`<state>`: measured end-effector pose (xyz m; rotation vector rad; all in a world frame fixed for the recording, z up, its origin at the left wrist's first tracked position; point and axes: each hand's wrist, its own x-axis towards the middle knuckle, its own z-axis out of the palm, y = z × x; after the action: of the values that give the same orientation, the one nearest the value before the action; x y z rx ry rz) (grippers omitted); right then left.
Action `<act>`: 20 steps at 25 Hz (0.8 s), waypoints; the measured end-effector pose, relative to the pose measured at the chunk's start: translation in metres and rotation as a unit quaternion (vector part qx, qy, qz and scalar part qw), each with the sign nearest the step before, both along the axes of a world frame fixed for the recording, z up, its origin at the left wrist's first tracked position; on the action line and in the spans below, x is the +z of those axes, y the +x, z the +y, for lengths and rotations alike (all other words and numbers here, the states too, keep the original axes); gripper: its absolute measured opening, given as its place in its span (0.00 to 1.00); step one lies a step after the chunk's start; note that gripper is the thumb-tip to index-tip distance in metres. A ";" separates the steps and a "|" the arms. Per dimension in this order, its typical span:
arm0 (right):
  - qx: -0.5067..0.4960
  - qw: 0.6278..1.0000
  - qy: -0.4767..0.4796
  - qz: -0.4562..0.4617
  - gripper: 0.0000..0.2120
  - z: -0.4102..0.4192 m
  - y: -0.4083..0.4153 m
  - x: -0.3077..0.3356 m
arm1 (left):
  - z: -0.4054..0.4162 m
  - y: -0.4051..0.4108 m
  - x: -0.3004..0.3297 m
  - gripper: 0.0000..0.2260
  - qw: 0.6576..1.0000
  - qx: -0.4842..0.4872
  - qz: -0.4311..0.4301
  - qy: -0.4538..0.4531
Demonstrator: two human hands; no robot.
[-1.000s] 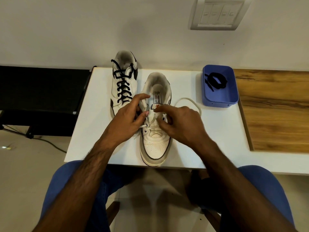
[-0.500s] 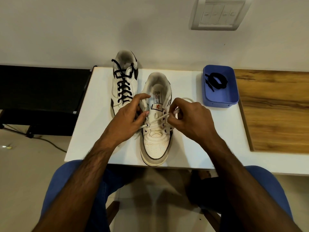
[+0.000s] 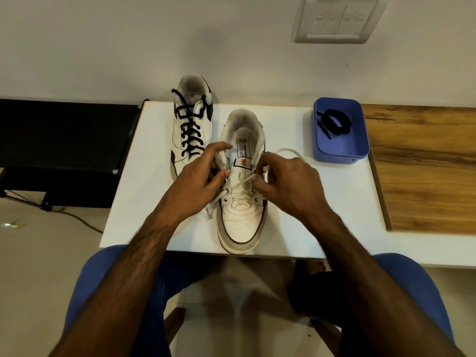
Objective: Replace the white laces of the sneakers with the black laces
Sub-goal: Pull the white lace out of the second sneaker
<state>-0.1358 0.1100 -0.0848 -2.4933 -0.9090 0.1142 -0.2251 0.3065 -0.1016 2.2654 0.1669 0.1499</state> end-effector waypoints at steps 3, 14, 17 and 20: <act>-0.020 0.998 0.053 0.005 0.11 -0.007 0.002 0.003 | 0.001 0.000 -0.001 0.20 1.000 -0.003 0.005 -0.001; 0.008 1.000 -0.003 -0.001 0.07 0.003 -0.004 -0.001 | 0.000 0.001 0.000 0.20 1.000 -0.002 0.009 -0.007; -0.014 1.000 0.023 0.004 0.08 -0.001 -0.005 0.000 | 0.000 0.001 0.000 0.20 1.000 0.001 0.009 -0.004; 0.056 0.998 0.002 0.007 0.11 0.015 -0.020 -0.011 | -0.001 0.000 0.001 0.20 1.000 0.001 0.006 -0.006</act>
<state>-0.1553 0.1252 -0.0960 -2.4341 -1.0419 0.1657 -0.2248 0.3054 -0.1011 2.2556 0.1758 0.1349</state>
